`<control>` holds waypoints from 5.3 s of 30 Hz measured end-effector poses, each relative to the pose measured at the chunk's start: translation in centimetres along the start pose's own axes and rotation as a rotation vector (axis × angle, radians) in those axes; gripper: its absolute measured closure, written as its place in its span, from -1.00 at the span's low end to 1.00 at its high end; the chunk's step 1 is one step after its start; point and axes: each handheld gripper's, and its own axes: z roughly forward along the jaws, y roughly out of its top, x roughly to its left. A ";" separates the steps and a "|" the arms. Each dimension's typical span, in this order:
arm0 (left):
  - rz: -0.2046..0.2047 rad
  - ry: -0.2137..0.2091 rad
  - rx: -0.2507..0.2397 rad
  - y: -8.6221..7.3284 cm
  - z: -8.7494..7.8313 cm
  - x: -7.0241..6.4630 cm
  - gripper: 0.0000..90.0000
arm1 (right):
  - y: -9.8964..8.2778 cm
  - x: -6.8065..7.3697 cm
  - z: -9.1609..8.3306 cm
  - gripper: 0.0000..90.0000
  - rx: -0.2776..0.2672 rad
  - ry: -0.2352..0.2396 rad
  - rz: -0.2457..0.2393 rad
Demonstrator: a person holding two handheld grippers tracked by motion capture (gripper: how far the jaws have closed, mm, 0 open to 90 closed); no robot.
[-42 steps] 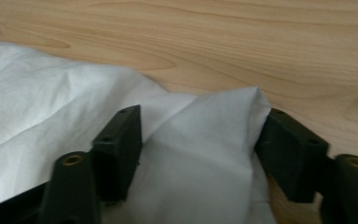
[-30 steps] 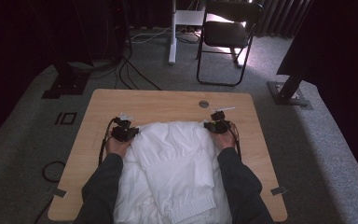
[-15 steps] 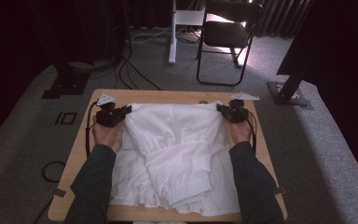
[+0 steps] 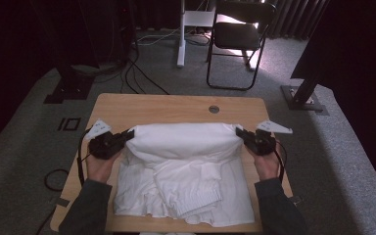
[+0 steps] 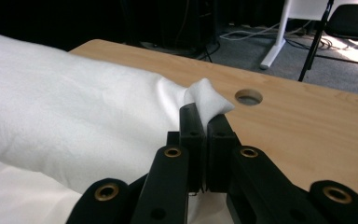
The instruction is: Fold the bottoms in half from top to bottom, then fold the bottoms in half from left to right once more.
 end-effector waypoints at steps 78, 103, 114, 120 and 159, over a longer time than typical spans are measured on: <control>0.105 0.086 0.333 -11.3 7.4 -5.1 0.21 | -12.0 5.3 4.7 0.22 0.341 -0.028 -0.077; 0.043 0.096 0.278 -9.9 8.1 -3.8 -0.03 | -11.4 4.3 6.3 0.23 0.308 -0.040 -0.052; -0.034 0.152 0.213 -8.2 5.6 -1.9 -0.24 | -11.5 4.2 6.3 0.23 0.304 -0.034 -0.054; -0.091 0.202 0.182 -7.9 4.6 -0.4 -0.36 | -11.5 4.1 6.3 0.23 0.302 -0.026 -0.056; -0.131 0.416 0.360 -11.0 6.9 2.1 -0.51 | -11.7 4.0 6.2 0.23 0.290 -0.018 -0.060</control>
